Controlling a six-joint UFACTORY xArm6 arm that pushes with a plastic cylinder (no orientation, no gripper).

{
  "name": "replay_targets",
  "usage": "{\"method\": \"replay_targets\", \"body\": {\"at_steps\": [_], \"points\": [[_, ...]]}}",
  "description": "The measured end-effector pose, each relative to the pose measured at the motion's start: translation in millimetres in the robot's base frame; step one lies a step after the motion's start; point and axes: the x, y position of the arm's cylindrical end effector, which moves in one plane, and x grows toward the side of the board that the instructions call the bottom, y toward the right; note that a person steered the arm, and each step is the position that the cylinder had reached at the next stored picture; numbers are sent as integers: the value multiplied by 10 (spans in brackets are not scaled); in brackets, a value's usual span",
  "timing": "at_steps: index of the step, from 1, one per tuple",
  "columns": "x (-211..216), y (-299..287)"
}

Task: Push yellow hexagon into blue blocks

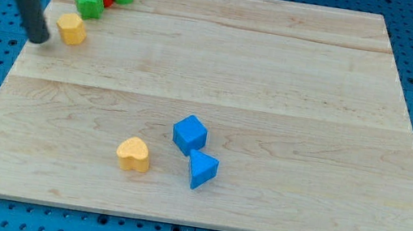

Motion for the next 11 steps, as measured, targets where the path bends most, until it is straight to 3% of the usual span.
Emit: {"method": "replay_targets", "body": {"at_steps": [2,3,6,9,11], "points": [[-537,-123],[-1301,-116],[-874,50],[-412,913],[-448,351]]}}
